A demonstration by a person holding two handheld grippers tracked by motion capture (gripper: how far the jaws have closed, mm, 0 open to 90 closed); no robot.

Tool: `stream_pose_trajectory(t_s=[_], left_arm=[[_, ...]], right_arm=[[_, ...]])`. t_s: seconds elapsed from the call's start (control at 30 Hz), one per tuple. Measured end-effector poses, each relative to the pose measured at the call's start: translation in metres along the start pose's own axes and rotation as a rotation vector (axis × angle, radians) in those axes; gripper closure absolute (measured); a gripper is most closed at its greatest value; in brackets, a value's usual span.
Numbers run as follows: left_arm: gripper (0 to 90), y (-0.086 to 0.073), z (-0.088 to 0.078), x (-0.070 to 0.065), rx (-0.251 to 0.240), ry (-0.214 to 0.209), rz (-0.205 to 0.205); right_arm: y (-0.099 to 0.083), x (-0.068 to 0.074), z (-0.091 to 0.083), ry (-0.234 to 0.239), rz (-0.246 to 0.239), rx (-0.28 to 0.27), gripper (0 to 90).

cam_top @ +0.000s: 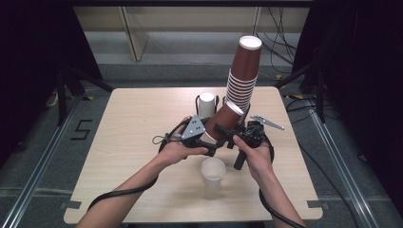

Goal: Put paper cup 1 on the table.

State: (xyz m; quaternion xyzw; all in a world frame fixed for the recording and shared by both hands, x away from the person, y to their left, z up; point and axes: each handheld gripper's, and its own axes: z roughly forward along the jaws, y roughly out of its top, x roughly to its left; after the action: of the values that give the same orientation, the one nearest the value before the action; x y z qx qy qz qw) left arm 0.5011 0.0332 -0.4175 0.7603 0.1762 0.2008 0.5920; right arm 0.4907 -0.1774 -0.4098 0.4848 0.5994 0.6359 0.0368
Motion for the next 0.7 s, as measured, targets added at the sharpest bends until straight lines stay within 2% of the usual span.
stream_pose_trajectory(t_s=[0.53, 0.57, 0.6, 0.7], left_arm=[[9.7, 0.001, -0.007, 0.004, 0.005, 0.012, 0.02], [9.7, 0.001, -0.008, 0.005, 0.006, 0.014, 0.02], [9.7, 0.001, -0.008, 0.005, 0.005, 0.015, 0.021], [9.7, 0.001, -0.011, 0.006, 0.009, 0.019, 0.025]], right_arm=[[0.0, 0.001, -0.005, 0.015, -0.018, 0.01, 0.4], [-0.001, 0.003, -0.007, 0.017, 0.007, 0.018, 0.4], [-0.001, 0.001, -0.007, 0.019, -0.021, 0.014, 0.4], [-0.001, 0.0, -0.01, 0.021, -0.03, 0.017, 0.4]])
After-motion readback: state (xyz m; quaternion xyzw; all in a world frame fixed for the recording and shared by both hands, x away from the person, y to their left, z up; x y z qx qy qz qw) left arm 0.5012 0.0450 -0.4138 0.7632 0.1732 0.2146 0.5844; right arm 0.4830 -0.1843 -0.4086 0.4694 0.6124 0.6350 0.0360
